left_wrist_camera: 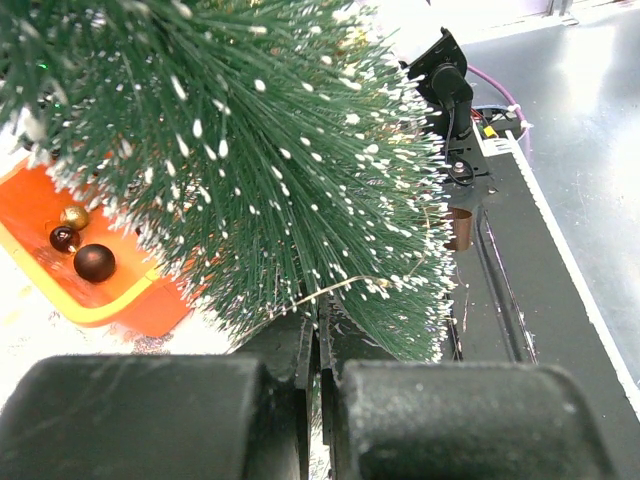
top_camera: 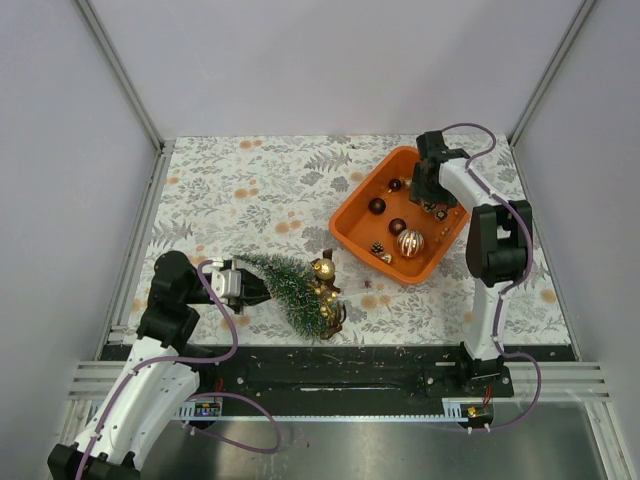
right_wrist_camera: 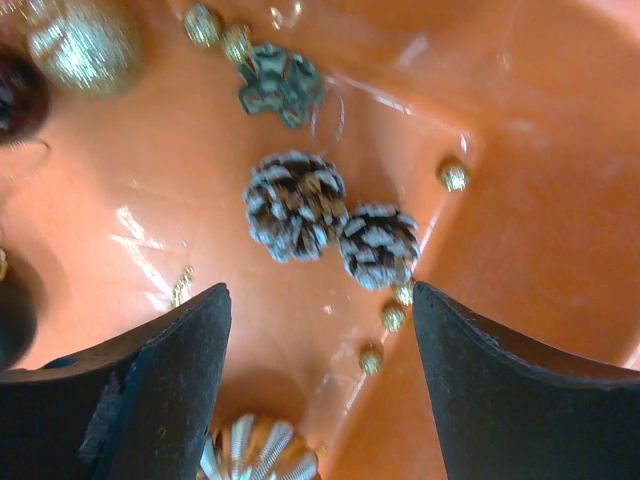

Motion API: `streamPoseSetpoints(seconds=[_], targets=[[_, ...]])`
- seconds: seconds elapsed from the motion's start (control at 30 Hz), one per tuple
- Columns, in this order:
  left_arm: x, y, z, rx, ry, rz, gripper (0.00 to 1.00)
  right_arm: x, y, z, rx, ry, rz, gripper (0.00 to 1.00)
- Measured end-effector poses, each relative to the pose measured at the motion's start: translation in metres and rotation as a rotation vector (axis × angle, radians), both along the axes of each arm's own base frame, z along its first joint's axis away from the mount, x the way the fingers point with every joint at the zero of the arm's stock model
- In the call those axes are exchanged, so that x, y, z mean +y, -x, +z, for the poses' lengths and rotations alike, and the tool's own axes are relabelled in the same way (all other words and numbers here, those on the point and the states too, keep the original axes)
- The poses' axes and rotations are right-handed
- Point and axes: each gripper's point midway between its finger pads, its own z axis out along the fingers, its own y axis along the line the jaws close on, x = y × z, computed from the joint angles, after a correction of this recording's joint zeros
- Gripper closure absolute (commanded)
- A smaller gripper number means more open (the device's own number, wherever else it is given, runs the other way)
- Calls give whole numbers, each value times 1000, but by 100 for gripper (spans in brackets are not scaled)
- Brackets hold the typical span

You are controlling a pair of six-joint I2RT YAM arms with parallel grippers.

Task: Decorate the small christmas tree

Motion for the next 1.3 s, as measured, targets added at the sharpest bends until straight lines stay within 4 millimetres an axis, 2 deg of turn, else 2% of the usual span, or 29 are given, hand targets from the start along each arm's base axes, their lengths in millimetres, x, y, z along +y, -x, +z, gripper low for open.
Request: streamPoseSetpoints(seconds=[0.17,0.33,0.57,0.77,0.87,0.97,1.03,1.17,1.3], targets=[[0,0,-1,-1,-3,0,98,3,-30,-3,-40,12,26,19],[0,0,-1,-9,-4,0,98,4,-44,-9,-49,22,46,21],[0,-1,-2,-7,-5,0,98,1,-42,-28,-8,16,42,27],[0,0,-2,-6,-7,0,97,4,-40,-37,9,-21,37,37],[0,0,-1,-4,-7,0,98,6,-40,-38,10,-36,36,47],[0,0,-2,2,-11,0,98,9,-39,-39,12,-60,37,68],[1,1,-2,4,-15,-1,97,13,-39,-38,11,-78,37,76],[0,-1,-1,22,-24,-3,97,23,-37,-34,-17,-177,14,78],[-1,-5,-1,43,-35,-3,97,43,-11,-30,6,-272,26,79]])
